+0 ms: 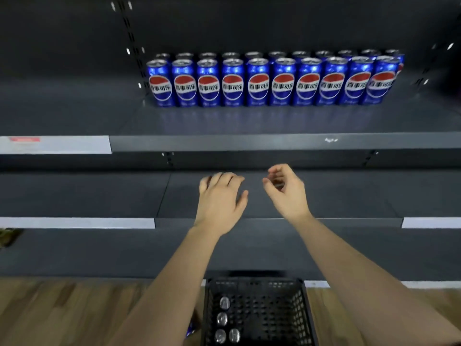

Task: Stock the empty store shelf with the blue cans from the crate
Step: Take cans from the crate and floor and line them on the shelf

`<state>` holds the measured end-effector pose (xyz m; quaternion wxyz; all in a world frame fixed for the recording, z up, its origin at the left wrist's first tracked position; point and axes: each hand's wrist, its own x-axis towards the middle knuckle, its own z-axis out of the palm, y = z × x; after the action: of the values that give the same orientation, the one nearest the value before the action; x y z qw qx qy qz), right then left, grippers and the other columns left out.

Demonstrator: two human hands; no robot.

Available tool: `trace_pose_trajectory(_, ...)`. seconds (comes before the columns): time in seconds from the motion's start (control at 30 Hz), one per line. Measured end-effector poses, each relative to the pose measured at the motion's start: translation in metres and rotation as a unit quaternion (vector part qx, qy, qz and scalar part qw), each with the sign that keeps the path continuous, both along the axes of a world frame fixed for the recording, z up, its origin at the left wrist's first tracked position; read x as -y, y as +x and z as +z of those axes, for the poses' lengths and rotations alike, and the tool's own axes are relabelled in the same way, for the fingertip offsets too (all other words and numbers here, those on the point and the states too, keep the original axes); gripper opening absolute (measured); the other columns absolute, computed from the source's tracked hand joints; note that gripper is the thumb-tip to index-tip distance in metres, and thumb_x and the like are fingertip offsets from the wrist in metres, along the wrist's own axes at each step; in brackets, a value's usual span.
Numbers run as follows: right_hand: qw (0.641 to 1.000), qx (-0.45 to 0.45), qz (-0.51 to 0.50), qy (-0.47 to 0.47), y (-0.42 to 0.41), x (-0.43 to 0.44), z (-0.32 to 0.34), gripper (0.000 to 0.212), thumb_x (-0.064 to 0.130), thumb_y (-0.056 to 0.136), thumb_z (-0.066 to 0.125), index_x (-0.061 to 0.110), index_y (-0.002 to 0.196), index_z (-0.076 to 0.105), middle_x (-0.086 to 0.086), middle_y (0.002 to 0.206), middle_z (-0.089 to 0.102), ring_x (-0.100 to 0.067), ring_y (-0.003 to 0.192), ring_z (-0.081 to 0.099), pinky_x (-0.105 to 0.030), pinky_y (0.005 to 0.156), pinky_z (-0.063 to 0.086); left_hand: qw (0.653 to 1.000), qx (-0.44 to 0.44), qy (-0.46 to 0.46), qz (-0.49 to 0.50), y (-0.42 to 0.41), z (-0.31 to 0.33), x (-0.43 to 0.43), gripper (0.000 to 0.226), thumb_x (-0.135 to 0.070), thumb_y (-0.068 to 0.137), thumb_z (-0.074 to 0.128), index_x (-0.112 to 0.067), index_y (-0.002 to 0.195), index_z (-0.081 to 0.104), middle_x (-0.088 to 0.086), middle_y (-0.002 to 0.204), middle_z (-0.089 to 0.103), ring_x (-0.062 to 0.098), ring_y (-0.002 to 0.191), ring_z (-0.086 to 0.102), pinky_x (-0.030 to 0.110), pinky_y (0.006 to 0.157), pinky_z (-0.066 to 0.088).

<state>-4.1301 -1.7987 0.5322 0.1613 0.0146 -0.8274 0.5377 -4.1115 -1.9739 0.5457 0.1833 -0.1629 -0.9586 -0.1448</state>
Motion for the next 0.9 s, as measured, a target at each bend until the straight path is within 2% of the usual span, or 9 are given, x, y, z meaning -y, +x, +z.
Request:
trace_pose_trajectory(0.13,0.997,0.061,0.027,0.047,0.013,0.010,-0.048,0.017,0.020,0.088,0.069,0.018,0.102,0.059,0.005,0.093,0.062,-0.005,0.082,0.061,-0.009,0.069,0.046,0.998,0.055,-0.028,0.004,0.013,-0.043,0.020,0.038,-0.037,0.096,0.042,-0.022,0.128,0.054,-0.005,0.130,0.054,0.017,0.123,0.044,0.038,0.105,0.021)
trace_pose_trajectory(0.27,0.982,0.130,0.031,0.132,0.023,0.005,-0.098,0.012,0.018,0.085,0.069,0.018,0.093,0.060,0.000,0.092,0.057,-0.014,0.076,0.059,-0.024,0.073,0.048,0.994,0.101,-0.036,0.022,0.025,-0.086,0.030,0.038,-0.038,0.096,0.042,-0.022,0.128,0.054,-0.005,0.128,0.055,0.018,0.121,0.045,0.039,0.105,0.024)
trace_pose_trajectory(0.33,0.973,0.173,0.042,0.143,0.032,-0.001,-0.125,0.016,0.015,0.083,0.070,0.016,0.096,0.061,-0.002,0.094,0.056,-0.017,0.076,0.058,-0.027,0.075,0.047,0.992,0.120,-0.035,0.027,0.034,-0.111,0.031,0.037,-0.037,0.095,0.043,-0.021,0.124,0.057,-0.004,0.124,0.057,0.020,0.118,0.048,0.039,0.102,0.026)
trace_pose_trajectory(0.47,0.951,0.257,0.077,0.154,0.057,-0.012,-0.189,0.028,0.019,0.084,0.073,0.014,0.110,0.063,0.001,0.101,0.057,-0.015,0.088,0.059,-0.022,0.081,0.044,0.985,0.167,-0.039,0.035,0.052,-0.171,0.030,0.043,-0.042,0.090,0.037,-0.020,0.119,0.061,-0.002,0.118,0.060,0.025,0.112,0.053,0.042,0.097,0.031)
trace_pose_trajectory(0.57,0.933,0.312,0.099,0.149,0.076,-0.017,-0.246,0.027,0.025,0.080,0.077,0.022,0.102,0.061,-0.002,0.100,0.061,-0.017,0.087,0.062,-0.033,0.087,0.051,0.972,0.223,-0.043,0.053,0.066,-0.220,0.028,0.040,-0.040,0.093,0.041,-0.022,0.125,0.056,-0.002,0.126,0.056,0.025,0.117,0.047,0.042,0.099,0.026)
trace_pose_trajectory(0.63,0.920,0.339,0.117,0.159,0.089,-0.020,-0.285,0.028,0.029,0.080,0.078,0.026,0.100,0.059,-0.001,0.097,0.061,-0.014,0.086,0.061,-0.028,0.082,0.049,0.964,0.251,-0.048,0.067,0.078,-0.254,0.027,0.040,-0.040,0.092,0.041,-0.022,0.124,0.056,-0.001,0.125,0.057,0.025,0.116,0.048,0.042,0.099,0.027)
trace_pose_trajectory(0.73,0.898,0.377,0.150,0.170,0.105,-0.022,-0.338,0.038,0.032,0.083,0.075,0.020,0.116,0.061,0.008,0.103,0.059,-0.006,0.093,0.054,-0.014,0.074,0.037,0.959,0.272,-0.045,0.067,0.095,-0.308,0.026,0.047,-0.043,0.087,0.033,-0.019,0.116,0.062,0.002,0.116,0.061,0.028,0.108,0.054,0.044,0.096,0.031)
trace_pose_trajectory(0.83,0.880,0.403,0.177,0.176,0.113,-0.022,-0.393,0.049,0.037,0.083,0.073,0.023,0.127,0.057,0.006,0.121,0.061,-0.011,0.101,0.058,-0.023,0.081,0.045,0.951,0.295,-0.056,0.070,0.104,-0.363,0.031,0.038,-0.038,0.090,0.041,-0.020,0.117,0.060,0.003,0.120,0.059,0.028,0.111,0.053,0.044,0.097,0.029)
trace_pose_trajectory(0.9,0.873,0.418,0.182,0.175,0.116,-0.020,-0.431,0.051,0.039,0.083,0.072,0.025,0.130,0.055,0.002,0.123,0.063,-0.016,0.101,0.061,-0.027,0.082,0.049,0.948,0.306,-0.048,0.071,0.109,-0.400,0.032,0.032,-0.033,0.091,0.049,-0.019,0.117,0.060,0.004,0.122,0.058,0.029,0.113,0.052,0.045,0.097,0.029)
